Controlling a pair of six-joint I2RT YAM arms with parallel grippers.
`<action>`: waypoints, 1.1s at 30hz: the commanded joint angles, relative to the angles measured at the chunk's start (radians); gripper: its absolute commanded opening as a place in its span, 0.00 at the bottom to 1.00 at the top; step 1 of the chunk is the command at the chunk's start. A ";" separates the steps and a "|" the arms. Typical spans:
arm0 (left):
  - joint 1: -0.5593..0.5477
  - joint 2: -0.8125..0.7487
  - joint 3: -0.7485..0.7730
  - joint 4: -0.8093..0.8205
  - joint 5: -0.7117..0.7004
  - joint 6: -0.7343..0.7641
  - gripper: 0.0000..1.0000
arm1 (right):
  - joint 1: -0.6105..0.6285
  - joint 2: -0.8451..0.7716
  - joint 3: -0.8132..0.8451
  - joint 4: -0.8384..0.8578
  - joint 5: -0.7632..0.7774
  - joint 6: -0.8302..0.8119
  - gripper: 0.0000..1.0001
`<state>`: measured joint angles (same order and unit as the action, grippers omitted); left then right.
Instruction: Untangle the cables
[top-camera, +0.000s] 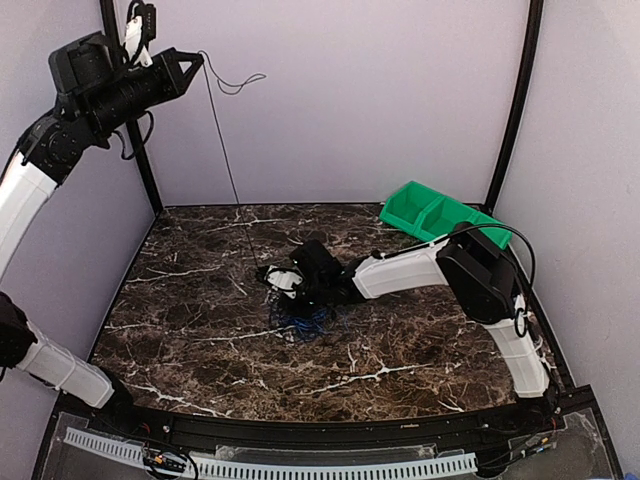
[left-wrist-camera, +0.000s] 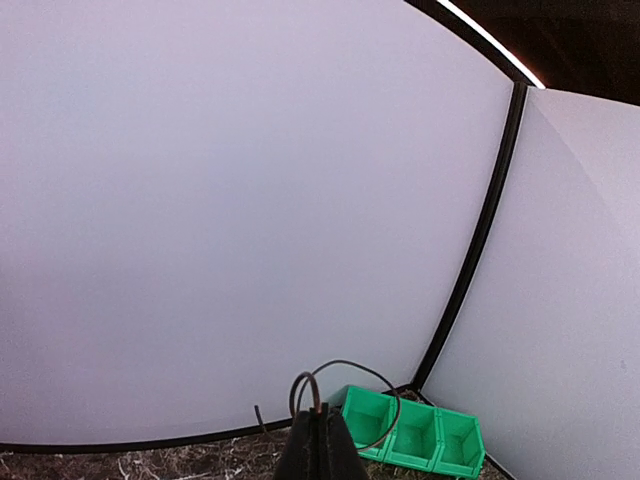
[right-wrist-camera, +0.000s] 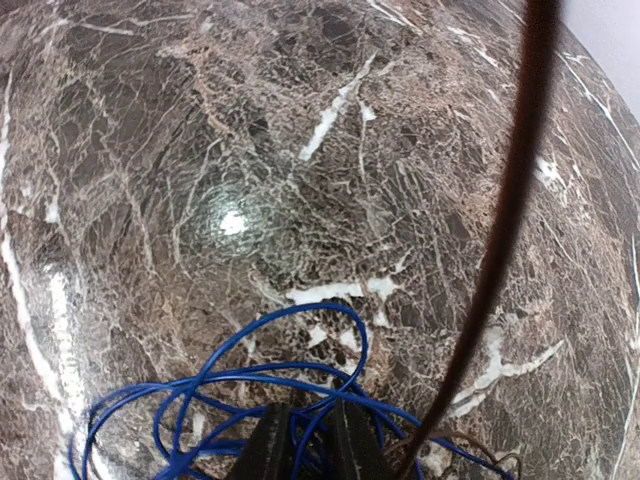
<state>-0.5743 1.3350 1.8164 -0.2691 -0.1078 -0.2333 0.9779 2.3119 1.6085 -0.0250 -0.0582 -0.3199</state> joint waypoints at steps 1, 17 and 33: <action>0.006 0.027 0.234 0.073 0.033 0.046 0.00 | -0.011 0.000 -0.058 -0.059 0.019 0.009 0.22; 0.005 -0.085 -0.107 0.183 -0.047 -0.015 0.00 | -0.058 -0.181 -0.083 -0.160 -0.087 -0.039 0.46; 0.045 -0.221 -0.791 0.010 -0.296 -0.077 0.00 | -0.077 -0.345 -0.125 -0.297 -0.283 -0.156 0.50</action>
<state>-0.5503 1.1572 1.1133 -0.2092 -0.3660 -0.2462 0.9054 1.9812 1.4517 -0.2726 -0.2882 -0.4454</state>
